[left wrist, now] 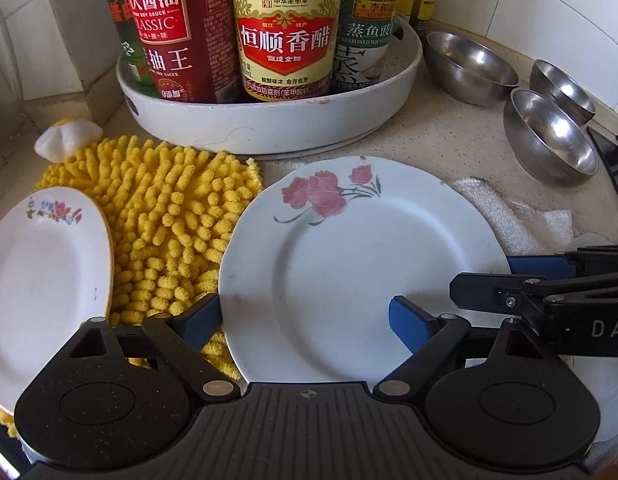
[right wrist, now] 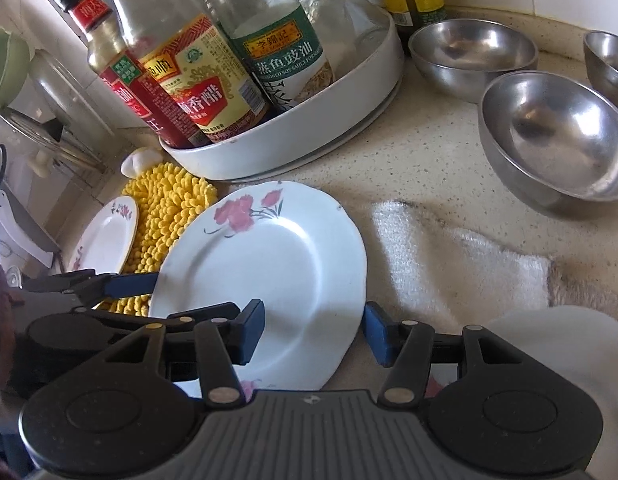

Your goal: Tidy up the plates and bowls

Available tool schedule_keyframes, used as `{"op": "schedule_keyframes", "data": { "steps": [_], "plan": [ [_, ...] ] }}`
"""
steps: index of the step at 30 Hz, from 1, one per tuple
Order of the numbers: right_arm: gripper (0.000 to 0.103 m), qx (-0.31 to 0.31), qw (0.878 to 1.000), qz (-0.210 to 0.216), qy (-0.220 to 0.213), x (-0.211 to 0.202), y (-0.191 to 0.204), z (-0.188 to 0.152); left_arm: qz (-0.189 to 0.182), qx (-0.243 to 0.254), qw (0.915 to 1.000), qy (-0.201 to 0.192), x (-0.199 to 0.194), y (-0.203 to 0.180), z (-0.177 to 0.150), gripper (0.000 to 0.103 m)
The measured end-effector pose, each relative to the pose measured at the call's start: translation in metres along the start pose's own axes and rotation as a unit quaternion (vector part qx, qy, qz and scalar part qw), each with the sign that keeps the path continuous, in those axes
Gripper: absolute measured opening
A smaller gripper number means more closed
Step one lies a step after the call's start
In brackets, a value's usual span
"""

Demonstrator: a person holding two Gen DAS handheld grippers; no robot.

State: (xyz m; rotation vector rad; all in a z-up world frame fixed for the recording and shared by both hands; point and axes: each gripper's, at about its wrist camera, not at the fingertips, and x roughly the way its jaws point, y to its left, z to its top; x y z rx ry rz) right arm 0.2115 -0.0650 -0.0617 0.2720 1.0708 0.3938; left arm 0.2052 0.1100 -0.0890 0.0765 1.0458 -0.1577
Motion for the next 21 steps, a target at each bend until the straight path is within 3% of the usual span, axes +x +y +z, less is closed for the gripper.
{"op": "schedule_keyframes", "data": {
  "steps": [8, 15, 18, 21],
  "plan": [
    [0.07, -0.008, 1.0, 0.005, -0.002, 0.001, -0.003, 0.001, -0.02, 0.014, 0.9997, -0.009, 0.007, 0.007, 0.003, 0.098],
    [0.072, -0.019, 1.0, 0.002, -0.007, 0.001, 0.0, -0.002, -0.015, 0.01, 0.9997, -0.016, 0.005, 0.008, 0.006, 0.085],
    [0.067, -0.025, 1.0, -0.012, -0.01, 0.001, 0.003, -0.002, -0.012, -0.001, 0.9996, -0.024, 0.002, 0.014, 0.003, 0.074],
    [0.067, -0.044, 0.999, -0.03, -0.011, 0.001, 0.011, -0.005, -0.006, -0.008, 0.9997, -0.024, -0.001, 0.015, 0.002, 0.071]
  ]
}}
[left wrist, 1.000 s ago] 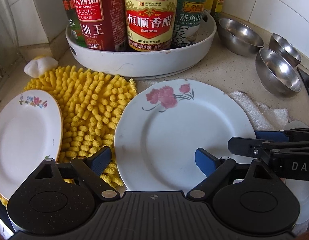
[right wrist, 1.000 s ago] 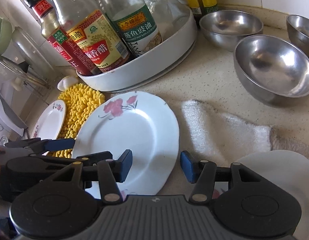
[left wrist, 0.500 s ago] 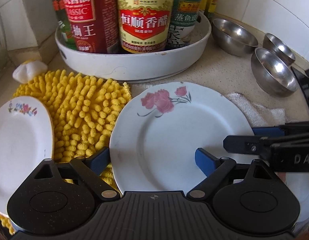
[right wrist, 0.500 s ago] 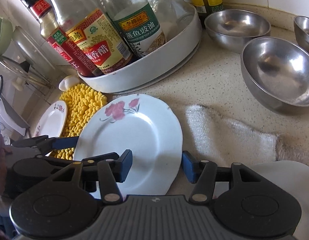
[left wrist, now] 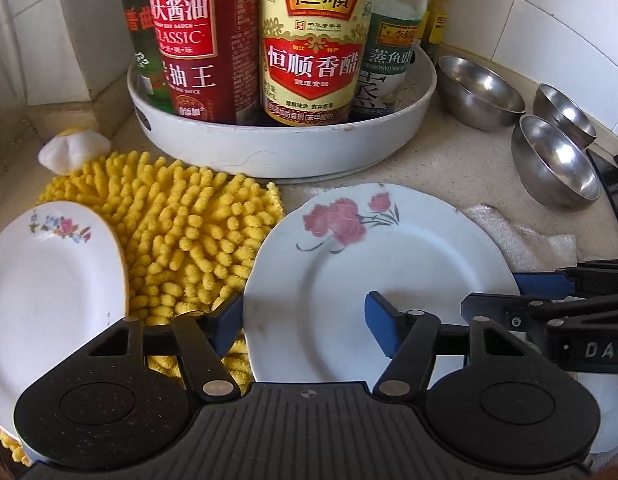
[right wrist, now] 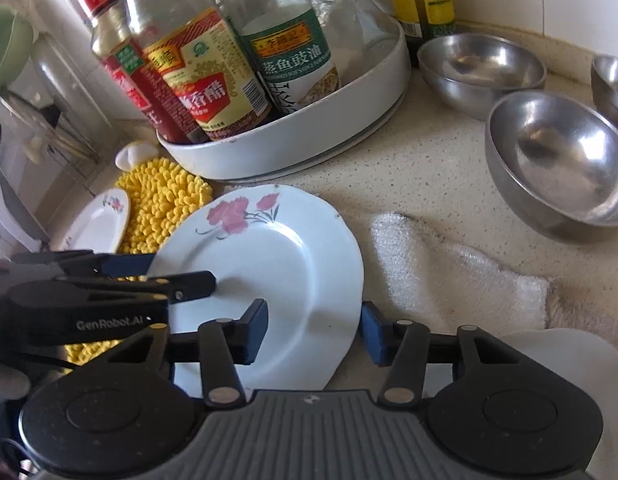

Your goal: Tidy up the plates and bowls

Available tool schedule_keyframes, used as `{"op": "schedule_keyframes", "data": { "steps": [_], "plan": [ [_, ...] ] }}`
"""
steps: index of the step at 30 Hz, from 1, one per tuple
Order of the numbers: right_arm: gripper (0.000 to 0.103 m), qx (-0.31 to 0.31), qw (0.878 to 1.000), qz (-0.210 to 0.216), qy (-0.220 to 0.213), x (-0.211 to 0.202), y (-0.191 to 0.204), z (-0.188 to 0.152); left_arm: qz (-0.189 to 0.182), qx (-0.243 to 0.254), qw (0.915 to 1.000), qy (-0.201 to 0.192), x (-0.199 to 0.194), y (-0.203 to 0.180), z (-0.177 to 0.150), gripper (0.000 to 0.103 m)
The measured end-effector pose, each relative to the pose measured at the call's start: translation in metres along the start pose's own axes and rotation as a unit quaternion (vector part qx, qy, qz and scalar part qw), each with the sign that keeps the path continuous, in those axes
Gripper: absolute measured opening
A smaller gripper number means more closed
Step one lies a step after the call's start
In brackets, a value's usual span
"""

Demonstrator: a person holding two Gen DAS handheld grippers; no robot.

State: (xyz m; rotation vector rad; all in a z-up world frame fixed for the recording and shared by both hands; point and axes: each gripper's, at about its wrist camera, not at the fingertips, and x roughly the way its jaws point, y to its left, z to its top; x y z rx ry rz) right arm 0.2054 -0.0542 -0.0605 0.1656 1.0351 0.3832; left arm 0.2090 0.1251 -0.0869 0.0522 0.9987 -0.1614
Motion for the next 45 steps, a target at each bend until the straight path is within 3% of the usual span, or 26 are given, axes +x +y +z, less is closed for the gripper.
{"op": "schedule_keyframes", "data": {
  "steps": [8, 12, 16, 21, 25, 37, 43, 45],
  "plan": [
    [0.067, 0.012, 1.0, 0.001, -0.014, -0.023, 0.004, -0.007, 0.001, -0.001, 1.0, -0.005, -0.018, -0.008, -0.007, 0.07],
    [0.068, 0.031, 0.999, -0.009, 0.017, -0.013, -0.002, -0.016, -0.006, 0.01, 0.9999, -0.001, -0.018, -0.013, -0.017, 0.072],
    [0.068, 0.036, 0.999, -0.001, 0.003, -0.021, -0.007, -0.02, -0.014, -0.001, 0.9999, 0.007, -0.016, -0.006, -0.027, 0.068],
    [0.072, 0.046, 0.999, 0.011, 0.01, -0.016, -0.008, -0.026, -0.013, -0.013, 0.9998, 0.012, -0.019, 0.006, -0.033, 0.073],
    [0.077, 0.019, 1.0, -0.01, -0.013, -0.01, 0.005, -0.025, -0.021, 0.01, 0.9997, 0.006, -0.011, -0.006, -0.033, 0.079],
    [0.076, 0.063, 0.997, -0.04, -0.029, -0.026, 0.021, -0.036, -0.043, 0.029, 0.9986, -0.004, -0.025, -0.004, -0.031, 0.075],
    [0.077, 0.075, 0.996, -0.034, -0.018, -0.023, 0.021, -0.05, -0.043, 0.046, 0.998, 0.0, -0.026, -0.005, -0.034, 0.077],
    [0.082, 0.063, 0.998, -0.02, -0.021, -0.023, 0.02, -0.051, -0.037, 0.048, 0.9981, 0.013, -0.02, -0.008, -0.04, 0.078]
  ]
}}
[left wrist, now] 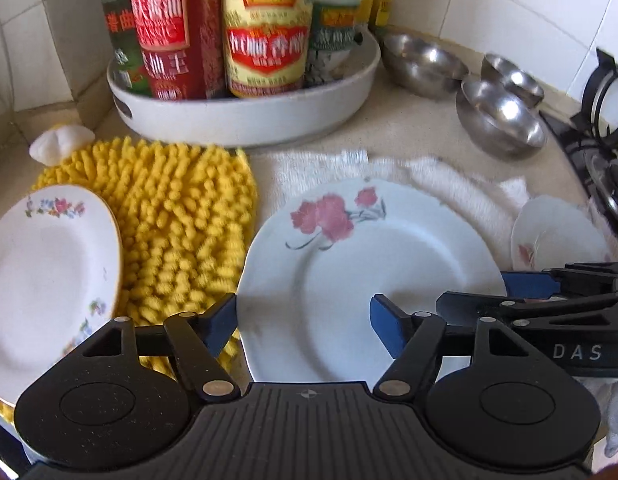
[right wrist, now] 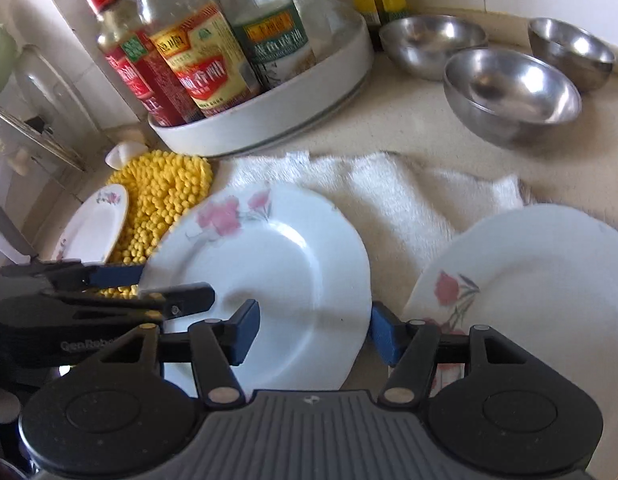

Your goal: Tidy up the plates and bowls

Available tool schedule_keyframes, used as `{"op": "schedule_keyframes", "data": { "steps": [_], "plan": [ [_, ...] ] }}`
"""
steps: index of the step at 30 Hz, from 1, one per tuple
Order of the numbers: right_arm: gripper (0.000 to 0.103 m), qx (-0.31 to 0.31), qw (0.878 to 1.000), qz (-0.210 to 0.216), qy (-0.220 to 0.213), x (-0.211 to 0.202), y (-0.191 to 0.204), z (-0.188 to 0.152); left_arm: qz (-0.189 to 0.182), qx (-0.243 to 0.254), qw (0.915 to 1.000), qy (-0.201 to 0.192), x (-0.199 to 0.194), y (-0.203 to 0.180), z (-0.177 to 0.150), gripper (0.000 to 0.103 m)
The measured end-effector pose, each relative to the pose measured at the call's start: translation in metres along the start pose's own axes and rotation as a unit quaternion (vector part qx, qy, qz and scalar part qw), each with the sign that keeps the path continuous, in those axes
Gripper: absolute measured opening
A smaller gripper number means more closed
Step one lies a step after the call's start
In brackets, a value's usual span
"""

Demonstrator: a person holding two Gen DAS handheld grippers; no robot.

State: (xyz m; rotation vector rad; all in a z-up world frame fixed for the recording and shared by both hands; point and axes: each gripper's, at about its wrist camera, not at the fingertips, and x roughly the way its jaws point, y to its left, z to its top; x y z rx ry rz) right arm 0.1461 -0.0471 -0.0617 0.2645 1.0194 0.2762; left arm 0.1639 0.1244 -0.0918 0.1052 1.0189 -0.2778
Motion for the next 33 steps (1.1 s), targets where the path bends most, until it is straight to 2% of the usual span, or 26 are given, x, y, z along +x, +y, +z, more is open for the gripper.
{"op": "schedule_keyframes", "data": {
  "steps": [2, 6, 7, 9, 11, 17, 23, 33],
  "plan": [
    [0.088, -0.005, 1.0, 0.02, -0.003, 0.0, -0.003, -0.002, 0.003, -0.003, 1.0, -0.009, -0.001, -0.001, -0.006, 0.079],
    [0.09, -0.029, 0.999, 0.028, -0.01, 0.001, -0.002, -0.006, 0.021, -0.006, 0.9997, -0.009, -0.004, -0.005, -0.01, 0.08],
    [0.089, -0.032, 0.999, 0.029, -0.01, 0.0, -0.002, -0.006, 0.026, -0.009, 0.9996, -0.01, -0.005, -0.006, -0.011, 0.08],
    [0.077, -0.034, 0.999, 0.026, -0.014, -0.003, -0.005, -0.009, 0.034, -0.017, 0.9992, -0.009, -0.006, -0.009, -0.014, 0.08],
    [0.073, -0.031, 0.999, 0.03, -0.018, -0.004, -0.01, -0.008, 0.037, -0.021, 0.9989, -0.018, -0.007, -0.011, -0.018, 0.08],
    [0.072, -0.044, 0.999, 0.023, -0.018, -0.01, -0.007, -0.007, 0.057, -0.044, 0.9971, -0.026, -0.014, -0.017, -0.021, 0.072],
    [0.072, -0.041, 0.998, 0.026, -0.025, -0.018, -0.006, -0.007, 0.055, -0.064, 0.9958, -0.036, -0.029, -0.017, -0.025, 0.072],
    [0.072, -0.035, 0.999, 0.022, -0.034, -0.029, -0.01, -0.012, 0.053, -0.045, 0.9963, -0.052, -0.04, -0.026, -0.022, 0.073]
  ]
}}
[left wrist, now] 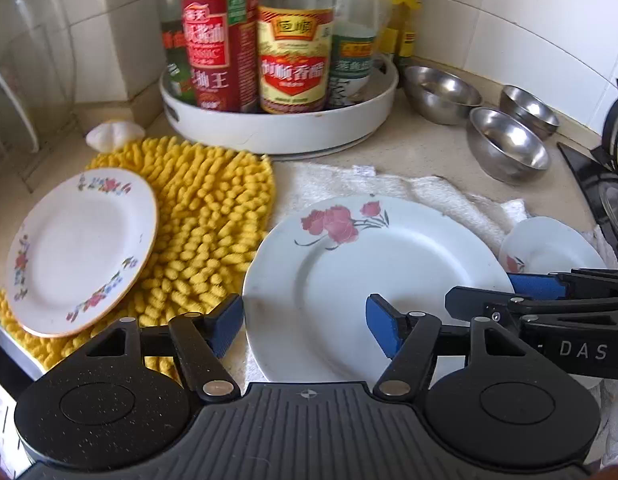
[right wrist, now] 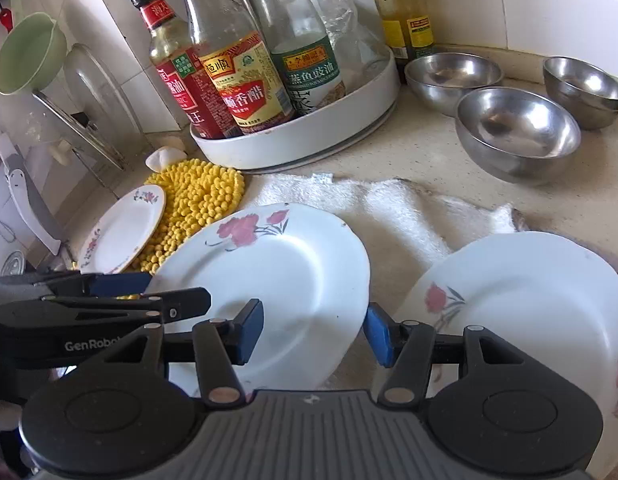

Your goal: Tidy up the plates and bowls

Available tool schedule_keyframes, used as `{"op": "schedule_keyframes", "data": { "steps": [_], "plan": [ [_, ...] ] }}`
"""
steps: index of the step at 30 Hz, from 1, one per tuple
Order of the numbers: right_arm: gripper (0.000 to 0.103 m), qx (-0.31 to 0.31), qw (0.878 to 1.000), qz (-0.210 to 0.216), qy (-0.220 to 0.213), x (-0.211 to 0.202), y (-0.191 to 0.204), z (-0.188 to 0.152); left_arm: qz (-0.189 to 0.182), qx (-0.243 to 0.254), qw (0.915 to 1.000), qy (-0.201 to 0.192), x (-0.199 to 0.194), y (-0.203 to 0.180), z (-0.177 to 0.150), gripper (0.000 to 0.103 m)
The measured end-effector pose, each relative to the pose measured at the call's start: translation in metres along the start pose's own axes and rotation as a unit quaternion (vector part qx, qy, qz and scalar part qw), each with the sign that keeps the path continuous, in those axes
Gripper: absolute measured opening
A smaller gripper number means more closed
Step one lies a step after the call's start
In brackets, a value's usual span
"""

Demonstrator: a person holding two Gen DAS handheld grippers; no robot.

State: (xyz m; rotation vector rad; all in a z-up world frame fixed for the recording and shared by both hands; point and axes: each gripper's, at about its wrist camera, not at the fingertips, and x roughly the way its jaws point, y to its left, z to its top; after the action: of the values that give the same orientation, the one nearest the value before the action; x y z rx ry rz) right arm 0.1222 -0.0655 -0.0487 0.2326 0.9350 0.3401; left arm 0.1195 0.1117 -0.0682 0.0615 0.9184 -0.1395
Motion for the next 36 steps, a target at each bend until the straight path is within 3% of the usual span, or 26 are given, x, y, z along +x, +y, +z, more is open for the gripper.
{"op": "schedule_keyframes", "data": {
  "steps": [5, 6, 7, 8, 9, 11, 14, 16, 18, 20, 23, 24, 26, 36],
  "plan": [
    [0.072, 0.004, 1.0, 0.011, 0.012, 0.004, 0.001, -0.003, -0.008, 0.006, 0.9998, 0.02, 0.011, -0.001, -0.007, 0.071],
    [0.071, 0.001, 1.0, 0.015, 0.018, 0.007, 0.002, -0.004, -0.038, 0.009, 0.9991, 0.017, 0.011, -0.001, -0.008, 0.057],
    [0.07, -0.001, 1.0, 0.018, 0.021, 0.009, 0.003, -0.005, -0.076, 0.006, 0.9968, 0.022, 0.01, -0.001, -0.008, 0.049],
    [0.07, 0.005, 1.0, 0.013, 0.028, 0.011, 0.002, -0.004, -0.077, 0.008, 0.9966, 0.027, 0.01, -0.003, -0.008, 0.042],
    [0.07, 0.011, 0.999, 0.007, 0.033, 0.013, -0.001, -0.004, -0.056, 0.02, 0.9979, 0.028, 0.011, -0.006, -0.008, 0.057],
    [0.068, 0.019, 0.999, 0.011, 0.032, 0.011, -0.004, -0.004, -0.025, 0.021, 0.9991, 0.025, 0.009, -0.002, -0.01, 0.073],
    [0.069, 0.014, 1.0, 0.008, 0.027, 0.007, -0.003, -0.003, -0.043, -0.01, 0.9989, 0.012, -0.003, 0.019, -0.013, 0.072],
    [0.069, 0.009, 0.999, 0.008, 0.029, 0.009, -0.001, -0.003, -0.018, -0.018, 0.9996, 0.01, -0.004, 0.027, -0.012, 0.073],
    [0.07, 0.006, 0.999, 0.009, 0.031, 0.01, 0.001, -0.004, -0.016, -0.027, 0.9994, 0.016, -0.001, 0.032, -0.011, 0.073],
    [0.072, -0.004, 1.0, 0.005, 0.03, 0.012, 0.005, -0.005, -0.014, -0.024, 0.9991, 0.033, 0.006, 0.032, -0.013, 0.073],
    [0.075, -0.009, 1.0, 0.012, 0.025, 0.022, 0.004, -0.005, -0.047, -0.018, 0.9973, 0.054, 0.021, 0.026, -0.017, 0.071],
    [0.076, -0.009, 1.0, 0.011, 0.024, 0.023, 0.004, -0.004, -0.051, -0.016, 0.9972, 0.053, 0.024, 0.023, -0.016, 0.078],
    [0.076, -0.018, 0.999, 0.006, 0.027, 0.022, 0.007, -0.005, -0.044, -0.006, 0.998, 0.046, 0.029, 0.018, -0.013, 0.082],
    [0.075, -0.014, 1.0, -0.007, 0.013, 0.01, 0.014, -0.004, -0.052, 0.003, 0.9982, 0.031, 0.017, 0.021, -0.007, 0.076]
  ]
}}
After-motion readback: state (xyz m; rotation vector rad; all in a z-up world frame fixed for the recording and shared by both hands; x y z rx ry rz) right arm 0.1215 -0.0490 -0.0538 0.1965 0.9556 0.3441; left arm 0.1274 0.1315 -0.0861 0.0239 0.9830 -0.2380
